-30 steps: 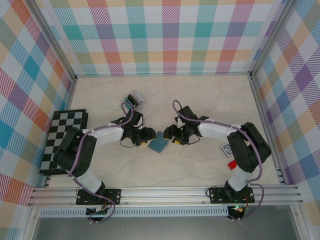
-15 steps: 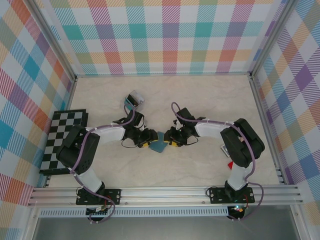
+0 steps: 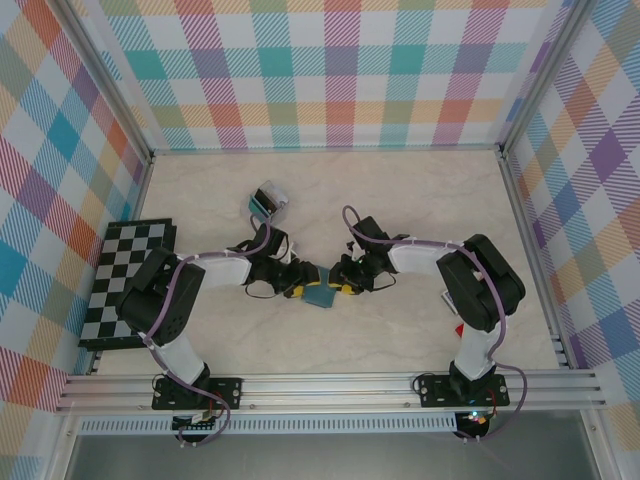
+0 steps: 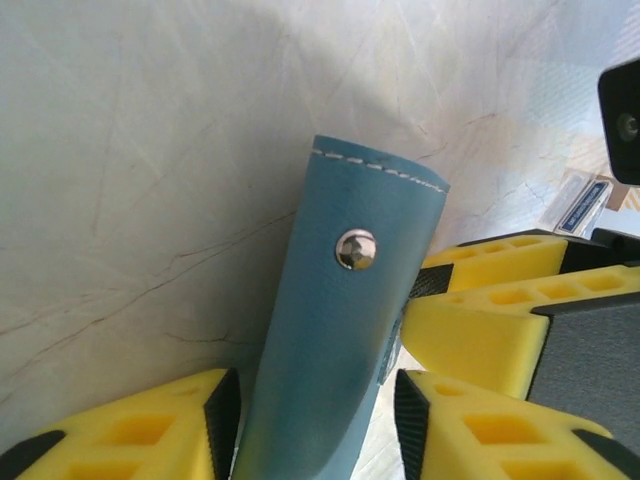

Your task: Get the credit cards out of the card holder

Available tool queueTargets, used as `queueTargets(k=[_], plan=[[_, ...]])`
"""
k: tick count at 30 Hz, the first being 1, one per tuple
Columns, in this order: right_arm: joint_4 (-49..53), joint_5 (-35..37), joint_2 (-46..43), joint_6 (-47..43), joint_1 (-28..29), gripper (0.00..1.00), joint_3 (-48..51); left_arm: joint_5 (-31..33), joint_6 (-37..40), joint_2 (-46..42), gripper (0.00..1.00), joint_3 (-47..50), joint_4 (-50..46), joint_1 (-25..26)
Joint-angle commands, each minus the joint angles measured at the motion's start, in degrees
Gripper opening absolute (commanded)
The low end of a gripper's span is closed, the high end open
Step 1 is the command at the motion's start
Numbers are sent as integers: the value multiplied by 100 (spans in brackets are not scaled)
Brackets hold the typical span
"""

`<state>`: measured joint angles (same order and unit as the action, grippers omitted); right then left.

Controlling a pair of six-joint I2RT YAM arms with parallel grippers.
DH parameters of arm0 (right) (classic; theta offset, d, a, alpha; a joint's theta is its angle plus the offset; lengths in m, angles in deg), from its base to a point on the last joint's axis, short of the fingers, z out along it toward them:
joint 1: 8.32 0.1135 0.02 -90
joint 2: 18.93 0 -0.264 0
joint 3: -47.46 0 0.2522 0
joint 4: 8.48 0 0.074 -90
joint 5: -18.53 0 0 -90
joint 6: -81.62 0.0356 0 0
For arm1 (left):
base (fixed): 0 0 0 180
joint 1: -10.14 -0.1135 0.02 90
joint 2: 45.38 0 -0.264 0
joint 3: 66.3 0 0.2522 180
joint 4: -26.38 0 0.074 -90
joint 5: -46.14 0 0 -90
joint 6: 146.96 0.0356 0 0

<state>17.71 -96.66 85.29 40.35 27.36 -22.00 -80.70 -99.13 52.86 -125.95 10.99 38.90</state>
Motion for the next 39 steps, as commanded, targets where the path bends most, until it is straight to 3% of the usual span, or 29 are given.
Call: queueTargets(k=[1, 5, 9, 11, 16, 19, 27, 30, 33, 39], plan=[[-78, -26, -25, 23, 0, 33, -11, -35, 58, -119, 39, 1, 51, 34], [1, 174, -333, -92, 0, 36, -11, 199, 228, -296, 24, -28, -233, 34], [250, 674, -898, -279, 0, 44, 24, 749, 661, -636, 20, -338, -1348, 40], [518, 1058, -1194, -360, 0, 52, -17, 1281, 968, -846, 20, -652, -2368, 51], [1162, 1940, -1787, -599, -8, 72, -151, 3358, 1420, -1113, 19, -1672, -4721, 222], [1406, 2424, -1998, -637, -17, 80, -184, 4296, 1404, -1075, 20, -2066, -5413, 403], [1819, 3165, -2248, -286, -52, 85, -62, 6166, 883, -162, 12, -2875, -6317, 980], [1928, 3268, -2292, -224, -87, 86, -3, 6393, 682, 315, 13, -3110, -6356, 1232], [2023, 3349, -2332, -198, -122, 86, 33, 6130, 624, 683, 18, -3270, -6121, 1435], [1955, 3434, -2605, -63, -193, 86, 253, 4899, 770, 942, 47, -3366, -5388, 1519]])
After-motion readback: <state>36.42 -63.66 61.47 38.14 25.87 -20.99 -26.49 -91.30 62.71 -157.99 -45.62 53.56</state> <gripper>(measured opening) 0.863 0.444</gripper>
